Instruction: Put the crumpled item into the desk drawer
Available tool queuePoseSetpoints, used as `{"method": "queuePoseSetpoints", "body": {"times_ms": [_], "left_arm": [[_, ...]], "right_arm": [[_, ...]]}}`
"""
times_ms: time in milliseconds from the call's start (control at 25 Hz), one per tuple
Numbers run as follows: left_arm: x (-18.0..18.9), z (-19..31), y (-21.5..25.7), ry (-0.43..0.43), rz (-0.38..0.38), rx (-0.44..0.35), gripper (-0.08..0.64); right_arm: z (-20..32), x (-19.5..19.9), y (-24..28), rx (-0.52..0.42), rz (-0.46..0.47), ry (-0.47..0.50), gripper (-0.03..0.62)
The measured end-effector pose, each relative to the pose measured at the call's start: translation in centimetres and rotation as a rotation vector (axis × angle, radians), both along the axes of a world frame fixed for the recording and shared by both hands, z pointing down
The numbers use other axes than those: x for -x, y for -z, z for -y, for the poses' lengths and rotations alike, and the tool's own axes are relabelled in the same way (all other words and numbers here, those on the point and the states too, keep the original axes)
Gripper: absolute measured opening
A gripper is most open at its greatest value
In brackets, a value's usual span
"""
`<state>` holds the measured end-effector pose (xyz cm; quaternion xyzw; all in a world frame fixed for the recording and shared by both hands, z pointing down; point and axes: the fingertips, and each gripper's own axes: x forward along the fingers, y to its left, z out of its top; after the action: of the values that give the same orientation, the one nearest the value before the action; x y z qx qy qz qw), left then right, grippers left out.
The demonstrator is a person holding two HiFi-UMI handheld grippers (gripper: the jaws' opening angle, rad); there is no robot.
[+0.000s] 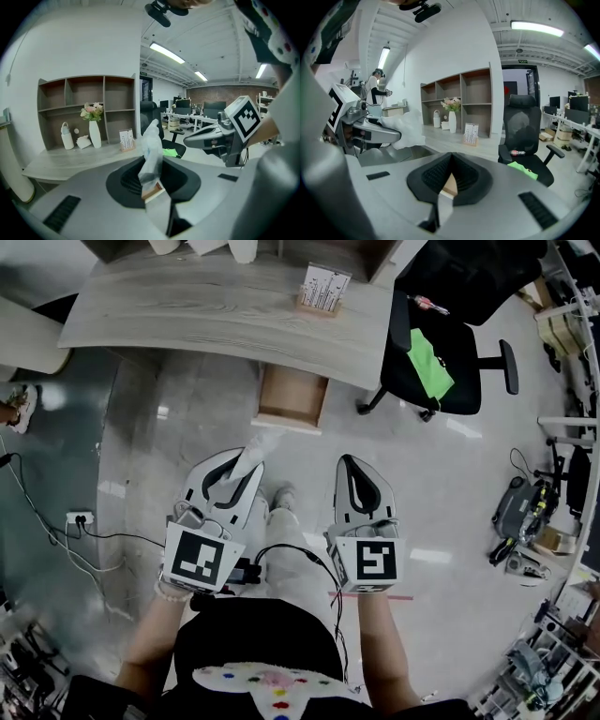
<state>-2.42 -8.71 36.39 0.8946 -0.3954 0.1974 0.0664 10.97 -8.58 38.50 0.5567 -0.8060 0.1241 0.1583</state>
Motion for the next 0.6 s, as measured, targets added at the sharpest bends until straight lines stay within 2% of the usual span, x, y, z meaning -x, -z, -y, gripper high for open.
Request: {"method": "queuePoseSetpoints", "body": {"times_ms": [240,600], "left_arm": [[0.3,0.7,-4.1,0.013,-0.014,0.105,0.08],[0.7,2.7,-10.2,0.042,-0.005,0.161,0.08]], "right_arm": [[1.7,-0.4,-3.4,0.031,-0.001,-0.012,0.005],[3.3,-0.1,-9.5,0.091,0.019,-0.014,0.005]]}}
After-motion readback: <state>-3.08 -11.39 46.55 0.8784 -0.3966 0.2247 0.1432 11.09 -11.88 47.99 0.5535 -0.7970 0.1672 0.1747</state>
